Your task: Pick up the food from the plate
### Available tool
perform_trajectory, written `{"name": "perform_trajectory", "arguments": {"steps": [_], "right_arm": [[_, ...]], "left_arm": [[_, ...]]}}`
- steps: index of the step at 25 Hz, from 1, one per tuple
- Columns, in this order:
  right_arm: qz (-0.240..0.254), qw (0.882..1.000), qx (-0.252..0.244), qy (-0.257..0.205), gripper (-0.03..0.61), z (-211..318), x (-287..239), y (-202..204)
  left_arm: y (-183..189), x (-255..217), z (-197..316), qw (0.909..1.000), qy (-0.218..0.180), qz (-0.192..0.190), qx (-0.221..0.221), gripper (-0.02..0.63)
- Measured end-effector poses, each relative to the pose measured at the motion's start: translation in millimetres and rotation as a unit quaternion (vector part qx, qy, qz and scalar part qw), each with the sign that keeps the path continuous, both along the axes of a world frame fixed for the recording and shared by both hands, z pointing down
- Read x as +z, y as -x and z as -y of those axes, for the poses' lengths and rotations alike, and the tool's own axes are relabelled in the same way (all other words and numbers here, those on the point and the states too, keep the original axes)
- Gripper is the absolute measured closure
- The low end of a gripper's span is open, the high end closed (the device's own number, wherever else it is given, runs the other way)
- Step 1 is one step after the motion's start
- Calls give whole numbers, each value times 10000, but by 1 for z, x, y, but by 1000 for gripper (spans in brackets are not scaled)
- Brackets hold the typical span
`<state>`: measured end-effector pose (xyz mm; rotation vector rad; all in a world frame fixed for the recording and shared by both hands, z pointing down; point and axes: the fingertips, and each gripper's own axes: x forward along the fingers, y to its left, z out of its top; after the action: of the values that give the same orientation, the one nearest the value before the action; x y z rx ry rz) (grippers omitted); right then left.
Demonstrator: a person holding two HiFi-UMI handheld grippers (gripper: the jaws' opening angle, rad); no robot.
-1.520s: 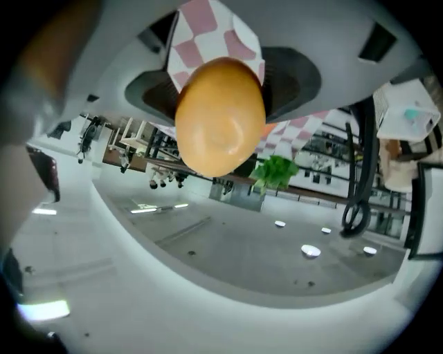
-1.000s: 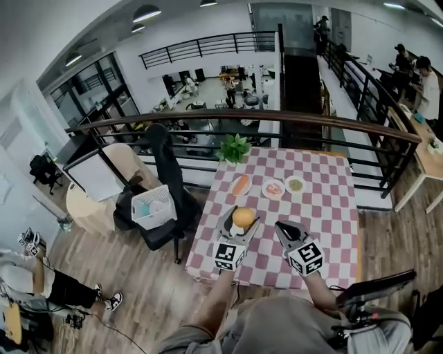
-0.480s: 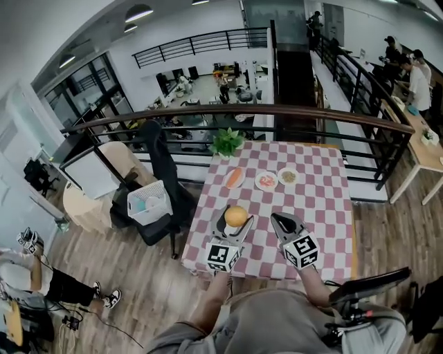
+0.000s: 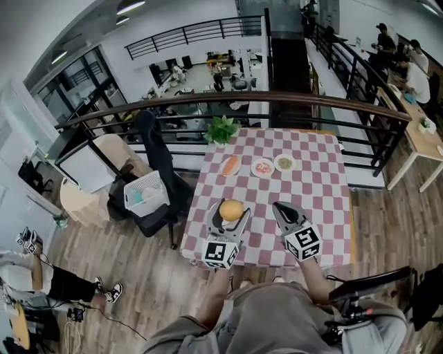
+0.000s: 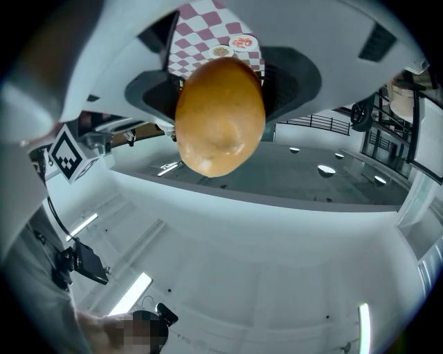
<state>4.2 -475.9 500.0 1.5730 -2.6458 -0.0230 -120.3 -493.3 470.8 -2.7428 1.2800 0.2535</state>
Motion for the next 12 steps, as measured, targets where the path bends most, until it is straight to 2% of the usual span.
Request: {"name": "perform_trajectory", "arguments": {"steps": [4, 8, 12], "right_arm": [[24, 10000, 52, 9, 563, -8, -2, -2], [83, 9998, 130, 88, 563, -20, -2, -4], [80, 9998, 178, -61, 563, -32, -13, -9]], "left_arm": [[0, -8, -8, 9999, -57, -86, 23, 261], [0, -9, -20, 9999, 60, -88, 25, 261], [-5, -17, -35, 9999, -63, 8, 133, 261]]}}
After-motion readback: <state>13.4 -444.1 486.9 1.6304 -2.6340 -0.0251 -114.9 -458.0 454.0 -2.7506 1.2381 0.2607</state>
